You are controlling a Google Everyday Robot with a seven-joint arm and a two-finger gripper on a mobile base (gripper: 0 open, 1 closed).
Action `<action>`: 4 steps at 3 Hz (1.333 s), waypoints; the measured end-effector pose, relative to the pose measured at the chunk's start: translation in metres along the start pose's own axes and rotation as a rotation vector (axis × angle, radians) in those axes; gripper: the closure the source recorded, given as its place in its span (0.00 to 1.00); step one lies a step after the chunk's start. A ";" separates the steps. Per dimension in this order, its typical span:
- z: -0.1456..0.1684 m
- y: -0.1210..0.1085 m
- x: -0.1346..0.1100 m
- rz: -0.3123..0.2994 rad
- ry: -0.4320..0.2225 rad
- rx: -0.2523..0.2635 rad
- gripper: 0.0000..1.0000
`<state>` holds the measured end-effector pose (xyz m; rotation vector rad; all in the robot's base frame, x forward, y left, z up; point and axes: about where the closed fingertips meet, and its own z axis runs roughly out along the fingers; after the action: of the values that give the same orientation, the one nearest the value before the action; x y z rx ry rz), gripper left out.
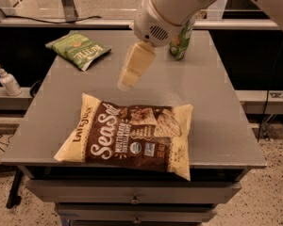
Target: Move green jalapeno chip bag near brown chip bag
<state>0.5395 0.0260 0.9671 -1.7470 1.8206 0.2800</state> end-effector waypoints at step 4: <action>0.085 -0.113 -0.062 0.088 -0.212 0.155 0.00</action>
Offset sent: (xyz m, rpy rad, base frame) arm 0.0624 0.0416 -0.0047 0.1082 -0.1009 -0.1178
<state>0.6690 0.1107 0.9610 -1.4755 1.7203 0.3373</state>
